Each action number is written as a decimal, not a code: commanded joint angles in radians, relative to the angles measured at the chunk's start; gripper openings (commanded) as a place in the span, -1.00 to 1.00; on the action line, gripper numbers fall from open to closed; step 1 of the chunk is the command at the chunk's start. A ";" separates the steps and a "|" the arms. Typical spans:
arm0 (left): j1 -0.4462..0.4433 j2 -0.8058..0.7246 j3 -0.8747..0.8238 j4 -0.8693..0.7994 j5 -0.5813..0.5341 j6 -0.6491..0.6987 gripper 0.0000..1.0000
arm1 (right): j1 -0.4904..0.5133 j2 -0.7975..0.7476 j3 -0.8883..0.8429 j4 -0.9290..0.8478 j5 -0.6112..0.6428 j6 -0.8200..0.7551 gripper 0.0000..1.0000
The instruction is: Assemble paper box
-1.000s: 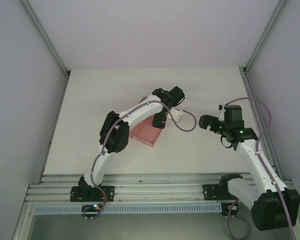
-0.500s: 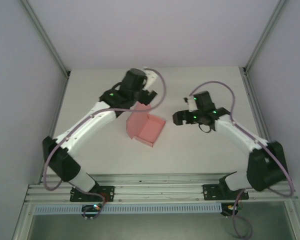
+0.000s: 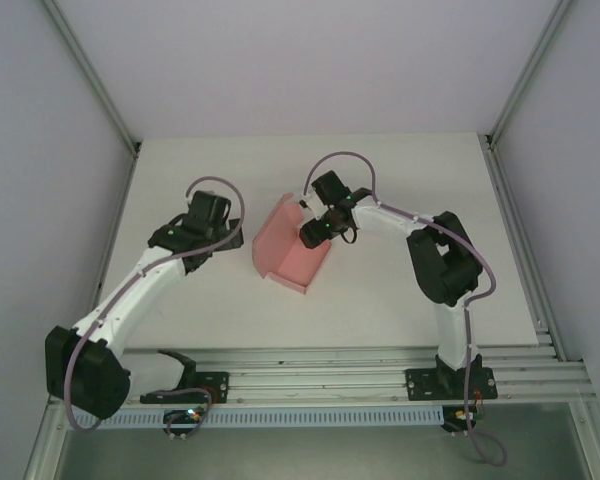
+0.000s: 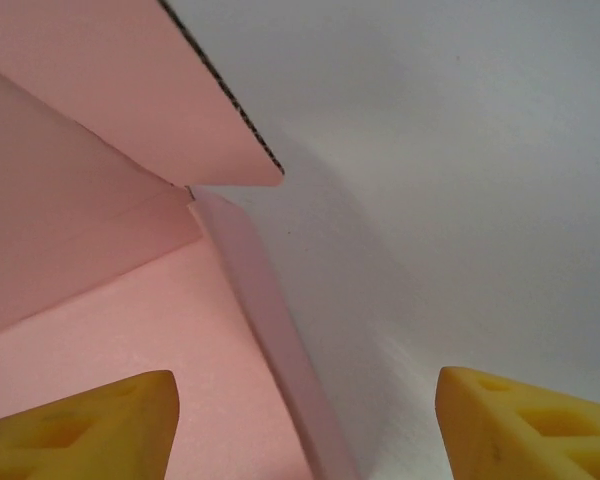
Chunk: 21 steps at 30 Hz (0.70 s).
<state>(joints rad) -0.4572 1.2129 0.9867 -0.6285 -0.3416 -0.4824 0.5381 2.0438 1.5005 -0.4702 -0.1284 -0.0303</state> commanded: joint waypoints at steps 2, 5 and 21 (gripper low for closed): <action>0.014 -0.028 -0.030 -0.007 0.000 -0.082 1.00 | 0.014 0.060 0.056 -0.050 0.048 -0.006 0.00; 0.016 -0.028 -0.025 -0.017 -0.016 -0.084 1.00 | 0.017 0.069 0.060 -0.046 0.091 0.023 -0.33; 0.017 -0.013 -0.023 0.047 0.021 -0.055 1.00 | 0.086 -0.145 -0.234 -0.072 0.549 0.537 -0.75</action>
<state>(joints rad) -0.4488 1.1976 0.9661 -0.6033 -0.3367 -0.5461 0.5926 1.9461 1.2968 -0.4725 0.2661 0.3470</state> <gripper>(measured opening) 0.997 0.124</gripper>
